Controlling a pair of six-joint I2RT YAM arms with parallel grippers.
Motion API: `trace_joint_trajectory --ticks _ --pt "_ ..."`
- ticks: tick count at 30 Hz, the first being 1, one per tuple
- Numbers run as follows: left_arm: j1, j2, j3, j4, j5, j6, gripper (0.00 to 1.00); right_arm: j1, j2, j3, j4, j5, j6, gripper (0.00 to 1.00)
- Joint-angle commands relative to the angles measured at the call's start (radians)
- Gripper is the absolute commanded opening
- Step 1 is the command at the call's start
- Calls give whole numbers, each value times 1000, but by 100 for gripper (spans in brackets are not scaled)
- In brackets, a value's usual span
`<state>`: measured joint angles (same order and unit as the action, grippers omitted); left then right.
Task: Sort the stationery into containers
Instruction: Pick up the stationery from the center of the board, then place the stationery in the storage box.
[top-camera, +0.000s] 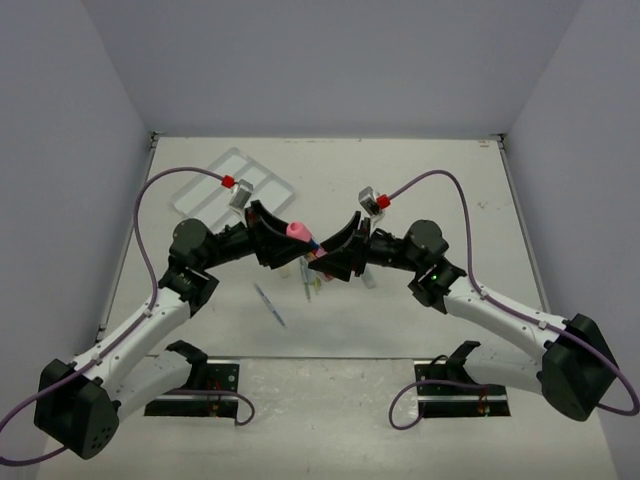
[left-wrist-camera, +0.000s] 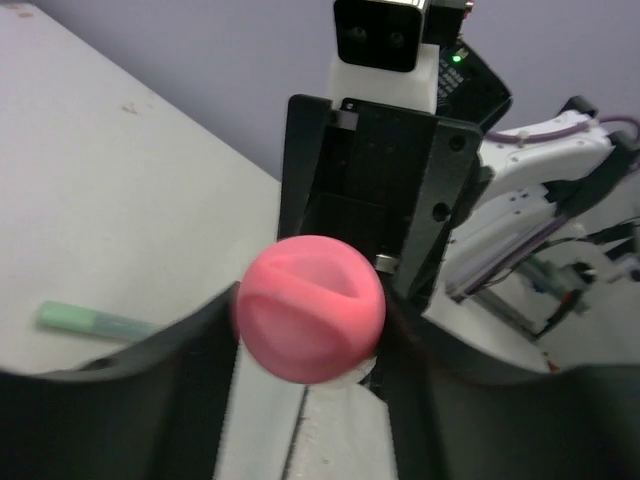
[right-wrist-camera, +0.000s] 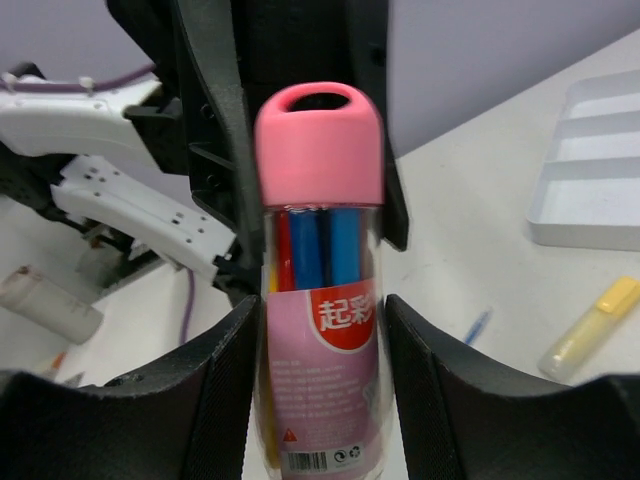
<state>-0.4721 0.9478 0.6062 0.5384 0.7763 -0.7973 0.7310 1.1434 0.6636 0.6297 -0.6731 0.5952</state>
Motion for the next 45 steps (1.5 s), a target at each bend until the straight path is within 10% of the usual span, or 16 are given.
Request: trace_joint_trajectory --ticks 1,3,7,12,19,24,37,45 --pt "-28 55 55 77 10 -13 19 -2 10 34 143 -54 22 0" --pt "-28 72 93 8 -56 17 0 -5 9 24 140 -41 11 9" --pt "-26 129 292 -491 -413 219 0 -36 -45 -12 -95 166 -40 98" --pt "5 356 664 -903 -1224 431 0 -36 -110 -7 -480 727 -90 99" --pt "168 673 861 -520 -1454 1166 0 -36 -170 48 -627 771 -72 99" --pt "233 927 944 -398 -1480 1504 0 -36 -205 31 -627 719 -51 99" --pt "282 1245 1026 -397 -1331 1319 10 -36 -138 69 -657 677 -80 99" --pt "282 1231 1066 -502 -1300 1197 90 -78 45 210 -864 728 -144 98"
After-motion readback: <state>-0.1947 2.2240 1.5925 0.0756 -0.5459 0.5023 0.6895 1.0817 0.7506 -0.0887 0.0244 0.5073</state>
